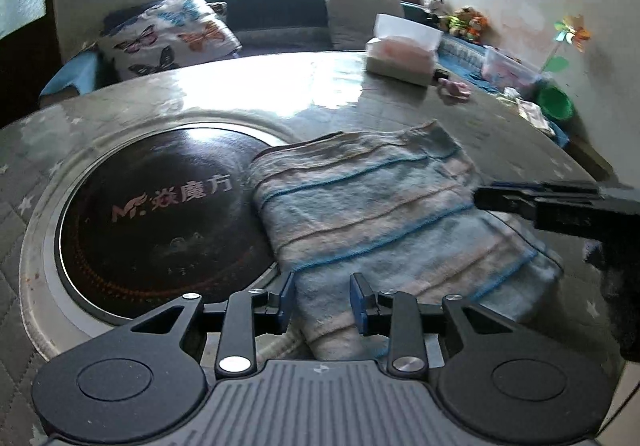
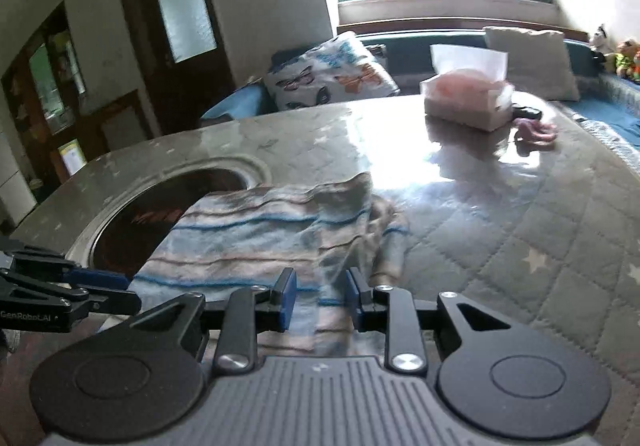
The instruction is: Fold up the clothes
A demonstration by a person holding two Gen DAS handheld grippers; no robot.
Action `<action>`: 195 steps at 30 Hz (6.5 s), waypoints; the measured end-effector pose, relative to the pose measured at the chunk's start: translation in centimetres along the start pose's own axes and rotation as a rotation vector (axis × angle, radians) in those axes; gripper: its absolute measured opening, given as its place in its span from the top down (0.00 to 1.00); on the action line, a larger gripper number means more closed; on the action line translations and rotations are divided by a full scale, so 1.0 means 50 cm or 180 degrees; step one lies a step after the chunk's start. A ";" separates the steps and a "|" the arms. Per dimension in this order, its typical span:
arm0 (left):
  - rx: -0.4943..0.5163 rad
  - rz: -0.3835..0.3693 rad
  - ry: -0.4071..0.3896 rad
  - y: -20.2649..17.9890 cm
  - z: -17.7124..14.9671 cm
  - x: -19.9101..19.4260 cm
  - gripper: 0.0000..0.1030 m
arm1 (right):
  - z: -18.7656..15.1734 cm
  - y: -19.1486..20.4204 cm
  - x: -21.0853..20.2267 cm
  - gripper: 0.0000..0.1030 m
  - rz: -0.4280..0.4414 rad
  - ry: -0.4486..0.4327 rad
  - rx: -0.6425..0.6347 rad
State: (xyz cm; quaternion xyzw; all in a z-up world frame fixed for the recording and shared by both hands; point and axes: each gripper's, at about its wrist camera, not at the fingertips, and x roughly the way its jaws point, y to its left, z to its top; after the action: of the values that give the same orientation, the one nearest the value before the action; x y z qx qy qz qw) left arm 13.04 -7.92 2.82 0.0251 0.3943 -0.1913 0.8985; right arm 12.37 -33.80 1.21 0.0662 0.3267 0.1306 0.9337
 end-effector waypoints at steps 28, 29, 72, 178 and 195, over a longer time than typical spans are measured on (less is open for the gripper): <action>-0.0311 -0.0220 0.0114 0.022 0.011 0.008 0.89 | -0.017 -0.044 -0.017 0.89 0.0097 0.0069 0.0551; -0.0298 -0.0246 0.0126 0.017 0.008 0.005 0.89 | -0.021 -0.045 -0.024 0.89 0.0095 0.0078 0.0547; -0.0923 0.0354 -0.0298 0.196 -0.124 -0.236 0.92 | 0.043 0.207 0.031 0.89 0.0970 0.0523 -0.0004; -0.1499 0.1643 -0.0357 0.577 -0.115 -0.267 0.55 | 0.099 0.772 0.294 0.77 0.2045 0.0930 -0.1606; -0.1597 0.1883 -0.0171 0.500 -0.283 -0.348 0.54 | 0.025 0.697 0.201 0.77 0.1891 0.0871 -0.1671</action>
State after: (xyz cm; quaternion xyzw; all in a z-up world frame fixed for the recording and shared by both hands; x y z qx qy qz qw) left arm 1.52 23.65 2.96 -0.0879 0.3809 0.1779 0.9031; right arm 13.70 2.40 3.51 -0.1007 0.3700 0.4806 0.7886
